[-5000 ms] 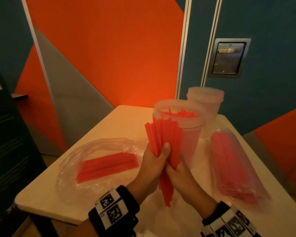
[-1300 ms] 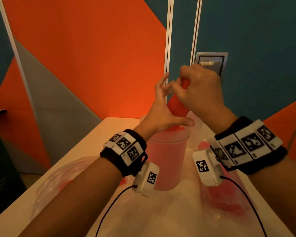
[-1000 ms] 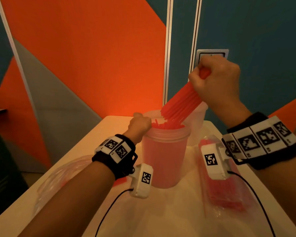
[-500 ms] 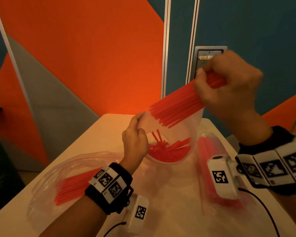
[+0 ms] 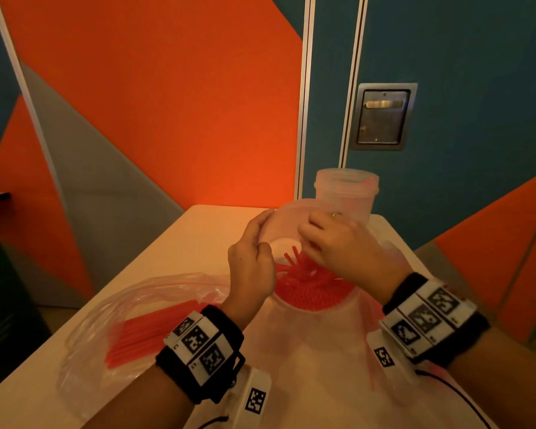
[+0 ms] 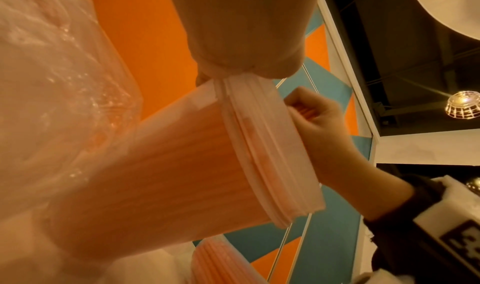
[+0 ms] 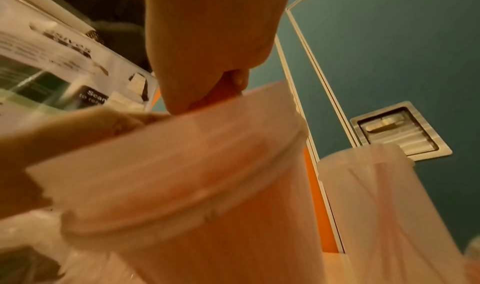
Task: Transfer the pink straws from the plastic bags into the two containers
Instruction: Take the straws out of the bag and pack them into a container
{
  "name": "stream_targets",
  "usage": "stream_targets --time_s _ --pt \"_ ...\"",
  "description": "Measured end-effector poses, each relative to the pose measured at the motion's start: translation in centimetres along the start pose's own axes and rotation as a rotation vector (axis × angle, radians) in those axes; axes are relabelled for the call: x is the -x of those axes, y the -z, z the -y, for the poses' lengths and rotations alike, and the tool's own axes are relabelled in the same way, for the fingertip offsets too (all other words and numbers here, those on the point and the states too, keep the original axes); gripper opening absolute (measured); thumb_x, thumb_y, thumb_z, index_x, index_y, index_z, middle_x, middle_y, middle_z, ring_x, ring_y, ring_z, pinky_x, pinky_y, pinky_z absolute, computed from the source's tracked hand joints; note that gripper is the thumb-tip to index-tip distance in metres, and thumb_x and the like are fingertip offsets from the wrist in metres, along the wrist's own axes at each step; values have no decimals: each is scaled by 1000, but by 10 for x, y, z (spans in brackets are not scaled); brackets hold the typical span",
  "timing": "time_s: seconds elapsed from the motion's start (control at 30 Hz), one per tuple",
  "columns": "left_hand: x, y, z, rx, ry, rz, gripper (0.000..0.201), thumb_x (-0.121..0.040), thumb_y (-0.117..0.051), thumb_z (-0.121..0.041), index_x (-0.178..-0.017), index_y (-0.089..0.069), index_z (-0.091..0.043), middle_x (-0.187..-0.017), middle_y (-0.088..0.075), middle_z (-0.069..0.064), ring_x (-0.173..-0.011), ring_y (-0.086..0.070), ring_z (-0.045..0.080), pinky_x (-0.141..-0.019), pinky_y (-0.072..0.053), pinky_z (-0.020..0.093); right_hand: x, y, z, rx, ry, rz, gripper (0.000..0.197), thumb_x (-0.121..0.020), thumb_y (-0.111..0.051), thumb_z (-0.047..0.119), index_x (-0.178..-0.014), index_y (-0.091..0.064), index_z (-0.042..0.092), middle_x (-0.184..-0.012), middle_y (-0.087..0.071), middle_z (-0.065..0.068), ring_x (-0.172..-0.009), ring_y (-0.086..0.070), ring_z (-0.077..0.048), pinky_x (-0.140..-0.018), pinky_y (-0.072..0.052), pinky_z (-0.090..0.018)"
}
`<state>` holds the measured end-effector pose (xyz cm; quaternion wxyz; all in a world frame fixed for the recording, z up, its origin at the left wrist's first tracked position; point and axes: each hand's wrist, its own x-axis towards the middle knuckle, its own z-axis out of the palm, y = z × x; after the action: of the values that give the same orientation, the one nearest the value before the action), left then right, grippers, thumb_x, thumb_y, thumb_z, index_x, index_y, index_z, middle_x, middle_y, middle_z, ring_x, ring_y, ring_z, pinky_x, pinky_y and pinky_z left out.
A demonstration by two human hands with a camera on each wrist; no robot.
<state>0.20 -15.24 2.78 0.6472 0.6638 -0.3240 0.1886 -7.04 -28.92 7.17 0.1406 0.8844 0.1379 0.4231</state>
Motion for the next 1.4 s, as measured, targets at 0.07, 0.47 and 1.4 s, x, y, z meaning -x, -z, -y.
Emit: stream_targets --time_s 0.07,0.47,1.4 --pt "3 -1 -3 -14 -40 0 54 -76 -34 -4 -123 -58 -13 -97 -54 -26 -87 -56 -2 -66 -37 0 3 -15 -1 -60 -57 248 22 -87 -47 28 -83 -59 11 -82 -59 -9 -67 -58 -29 -63 -48 -34" --pt "3 -7 -3 -18 -72 6 47 -84 -40 4 -124 -58 -11 -91 -53 -30 -93 -52 19 -66 -39 1 -20 14 3 -337 -424 665 42 -101 -26 34 -126 -54 15 -132 -54 -6 -120 -47 -23 -105 -33 -38" --pt "6 -10 -5 41 -69 60 60 -69 -35 -3 -122 -60 -16 -92 -54 -33 -78 -54 5 -73 -46 20 -5 20 9 -441 -628 1227 73 -90 -16 67 -139 -43 20 -142 -44 -11 -126 -45 -28 -106 -32 -34"
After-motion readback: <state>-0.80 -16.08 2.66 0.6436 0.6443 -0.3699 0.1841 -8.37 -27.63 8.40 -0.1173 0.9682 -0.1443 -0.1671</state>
